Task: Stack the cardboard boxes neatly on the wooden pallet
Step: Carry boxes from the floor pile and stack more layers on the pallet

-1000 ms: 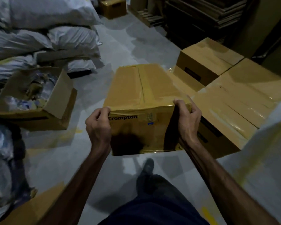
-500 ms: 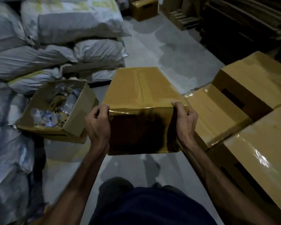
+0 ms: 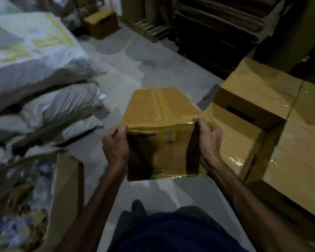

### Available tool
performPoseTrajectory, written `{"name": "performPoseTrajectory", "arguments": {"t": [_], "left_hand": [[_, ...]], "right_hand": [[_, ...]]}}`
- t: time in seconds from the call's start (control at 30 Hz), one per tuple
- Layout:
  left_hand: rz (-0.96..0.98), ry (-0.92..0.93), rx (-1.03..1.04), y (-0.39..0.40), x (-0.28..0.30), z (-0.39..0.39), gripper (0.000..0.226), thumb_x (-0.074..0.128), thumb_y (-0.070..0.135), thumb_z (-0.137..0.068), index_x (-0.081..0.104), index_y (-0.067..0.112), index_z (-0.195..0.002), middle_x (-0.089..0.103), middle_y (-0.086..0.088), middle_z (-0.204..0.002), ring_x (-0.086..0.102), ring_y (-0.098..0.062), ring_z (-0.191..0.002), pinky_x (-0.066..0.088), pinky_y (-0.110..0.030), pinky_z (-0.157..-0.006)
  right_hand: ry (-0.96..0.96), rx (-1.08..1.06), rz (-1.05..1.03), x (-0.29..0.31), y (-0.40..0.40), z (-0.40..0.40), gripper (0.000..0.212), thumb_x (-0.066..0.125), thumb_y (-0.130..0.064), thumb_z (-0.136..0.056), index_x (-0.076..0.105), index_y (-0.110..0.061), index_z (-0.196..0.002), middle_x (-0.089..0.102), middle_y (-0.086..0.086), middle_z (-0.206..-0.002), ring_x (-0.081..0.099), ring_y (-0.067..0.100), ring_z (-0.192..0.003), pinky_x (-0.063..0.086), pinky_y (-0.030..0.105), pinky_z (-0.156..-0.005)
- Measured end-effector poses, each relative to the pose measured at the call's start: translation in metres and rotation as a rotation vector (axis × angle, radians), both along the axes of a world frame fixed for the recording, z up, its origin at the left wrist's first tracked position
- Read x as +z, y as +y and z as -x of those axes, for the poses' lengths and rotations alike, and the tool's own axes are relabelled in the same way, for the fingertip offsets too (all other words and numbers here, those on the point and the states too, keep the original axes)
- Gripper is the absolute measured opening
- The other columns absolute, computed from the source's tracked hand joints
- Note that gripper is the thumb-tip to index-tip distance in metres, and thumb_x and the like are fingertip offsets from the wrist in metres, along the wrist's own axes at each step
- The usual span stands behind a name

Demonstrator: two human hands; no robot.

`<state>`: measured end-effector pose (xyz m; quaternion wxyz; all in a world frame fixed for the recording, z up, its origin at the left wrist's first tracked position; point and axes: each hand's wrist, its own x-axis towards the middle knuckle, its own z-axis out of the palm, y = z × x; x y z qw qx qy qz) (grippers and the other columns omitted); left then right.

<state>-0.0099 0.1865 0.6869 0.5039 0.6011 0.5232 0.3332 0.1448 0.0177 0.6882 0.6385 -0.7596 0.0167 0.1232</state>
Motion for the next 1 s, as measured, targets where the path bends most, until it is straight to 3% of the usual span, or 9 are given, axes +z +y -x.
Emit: {"name": "performPoseTrajectory", "arguments": {"t": [0.1,0.2,0.33,0.43,0.53,0.73,0.8,0.9,1.0], "left_hand": [[-0.021,0.012,-0.170,0.050,0.007,-0.062,0.034,0.060,0.040,-0.093,0.071,0.010,-0.085,0.067,-0.005,-0.080,0.060,-0.024,-0.080,0.047,-0.041,-0.069],[-0.013,0.009,-0.346,0.079,0.006,-0.124,0.033,0.062,0.039,-0.096,0.068,0.010,-0.081,0.065,0.002,-0.072,0.056,-0.017,-0.070,0.044,-0.038,-0.063],[0.004,0.023,-0.489,0.109,-0.005,-0.202,0.038,0.062,0.040,-0.096,0.064,0.004,-0.084,0.056,-0.003,-0.070,0.050,-0.021,-0.067,0.038,-0.038,-0.062],[0.004,0.058,-0.581,0.137,-0.010,-0.266,0.040,0.060,0.045,-0.095,0.067,0.007,-0.085,0.065,-0.011,-0.077,0.059,-0.027,-0.075,0.044,-0.040,-0.065],[-0.060,0.128,-0.659,0.164,-0.011,-0.323,0.048,0.058,0.053,-0.091,0.068,0.007,-0.085,0.070,-0.015,-0.083,0.064,-0.032,-0.081,0.053,-0.047,-0.071],[-0.090,0.182,-0.866,0.194,-0.013,-0.433,0.049,0.058,0.055,-0.088,0.060,0.008,-0.073,0.061,-0.009,-0.066,0.064,-0.033,-0.075,0.041,-0.040,-0.062],[-0.081,0.193,-0.957,0.190,-0.014,-0.464,0.047,0.059,0.053,-0.090,0.059,0.011,-0.068,0.061,-0.002,-0.064,0.063,-0.029,-0.073,0.040,-0.038,-0.061],[-0.056,0.185,-1.125,0.185,-0.026,-0.510,0.048,0.059,0.054,-0.092,0.063,0.011,-0.069,0.065,-0.005,-0.068,0.064,-0.027,-0.073,0.040,-0.036,-0.060],[0.000,0.217,-1.298,0.183,-0.032,-0.557,0.049,0.055,0.063,-0.083,0.069,0.017,-0.071,0.070,-0.003,-0.075,0.067,-0.025,-0.077,0.044,-0.032,-0.062]], "right_hand": [[0.021,-0.185,0.012,0.008,0.019,-0.024,0.058,0.070,-0.059,-0.077,0.075,-0.024,-0.123,0.078,-0.007,-0.095,0.072,0.020,-0.095,0.061,0.048,-0.085],[-0.014,-0.382,-0.011,0.010,0.033,-0.046,0.032,0.069,-0.049,-0.089,0.075,-0.029,-0.113,0.076,-0.011,-0.094,0.070,0.018,-0.098,0.059,0.044,-0.084],[-0.047,-0.662,0.052,0.002,0.065,-0.081,0.039,0.068,-0.053,-0.091,0.074,-0.028,-0.121,0.071,-0.015,-0.096,0.066,0.011,-0.093,0.059,0.045,-0.084],[-0.053,-0.764,0.084,-0.006,0.093,-0.122,0.033,0.067,-0.053,-0.092,0.075,-0.028,-0.113,0.071,-0.013,-0.093,0.065,0.012,-0.089,0.058,0.046,-0.086],[-0.003,-0.846,0.146,-0.010,0.116,-0.163,0.046,0.064,-0.063,-0.089,0.075,-0.028,-0.116,0.072,-0.008,-0.099,0.065,0.018,-0.094,0.056,0.050,-0.091],[0.121,-0.993,0.168,-0.019,0.144,-0.222,0.049,0.063,-0.067,-0.090,0.073,-0.024,-0.112,0.070,-0.001,-0.105,0.063,0.028,-0.104,0.052,0.048,-0.098],[0.160,-1.084,0.178,-0.020,0.148,-0.233,0.049,0.063,-0.062,-0.094,0.071,-0.023,-0.122,0.068,0.005,-0.114,0.060,0.034,-0.114,0.045,0.041,-0.095],[0.187,-1.232,0.176,-0.026,0.158,-0.251,0.067,0.063,-0.064,-0.093,0.062,-0.021,-0.143,0.064,0.011,-0.139,0.056,0.037,-0.127,0.044,0.046,-0.100],[0.187,-1.414,0.140,-0.031,0.175,-0.271,0.071,0.066,-0.062,-0.092,0.058,-0.020,-0.148,0.061,0.009,-0.147,0.055,0.036,-0.132,0.044,0.048,-0.104]]}}
